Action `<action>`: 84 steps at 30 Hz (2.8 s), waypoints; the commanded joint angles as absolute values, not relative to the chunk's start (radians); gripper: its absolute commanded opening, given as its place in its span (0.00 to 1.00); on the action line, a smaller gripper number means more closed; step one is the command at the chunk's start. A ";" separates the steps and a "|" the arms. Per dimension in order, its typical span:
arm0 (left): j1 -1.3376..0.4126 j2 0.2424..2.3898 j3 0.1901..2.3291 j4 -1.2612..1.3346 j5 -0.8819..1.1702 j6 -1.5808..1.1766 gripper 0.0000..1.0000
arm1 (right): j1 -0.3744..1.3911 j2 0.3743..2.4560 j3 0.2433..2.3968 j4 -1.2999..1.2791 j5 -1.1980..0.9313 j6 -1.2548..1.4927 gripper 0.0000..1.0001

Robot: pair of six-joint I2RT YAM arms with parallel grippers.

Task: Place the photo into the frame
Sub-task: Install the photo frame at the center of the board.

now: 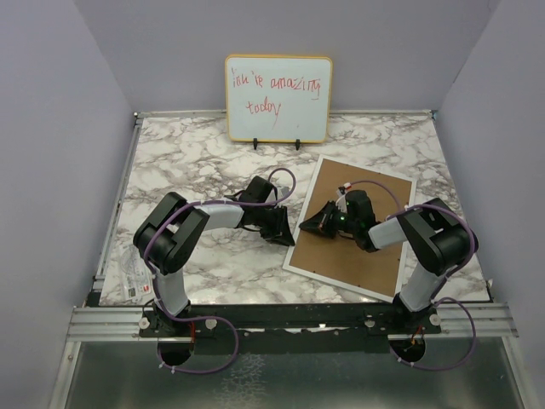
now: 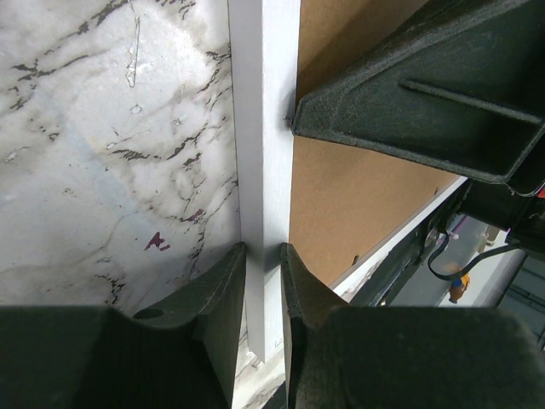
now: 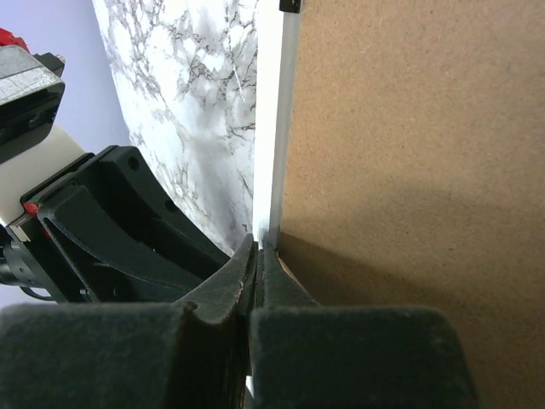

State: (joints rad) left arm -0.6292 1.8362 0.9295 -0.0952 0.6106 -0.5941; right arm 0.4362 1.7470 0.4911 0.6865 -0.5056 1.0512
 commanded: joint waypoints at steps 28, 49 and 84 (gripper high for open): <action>-0.624 1.943 0.884 -0.229 0.399 -0.519 0.24 | 0.443 1.763 0.446 0.230 -0.194 0.995 0.01; -0.592 1.943 1.130 -0.250 0.443 -0.508 0.52 | 0.404 1.543 0.814 0.057 -0.229 0.854 0.06; -0.587 2.172 1.245 -0.346 0.340 -0.464 0.25 | 0.349 1.865 0.896 0.097 -0.249 0.948 0.01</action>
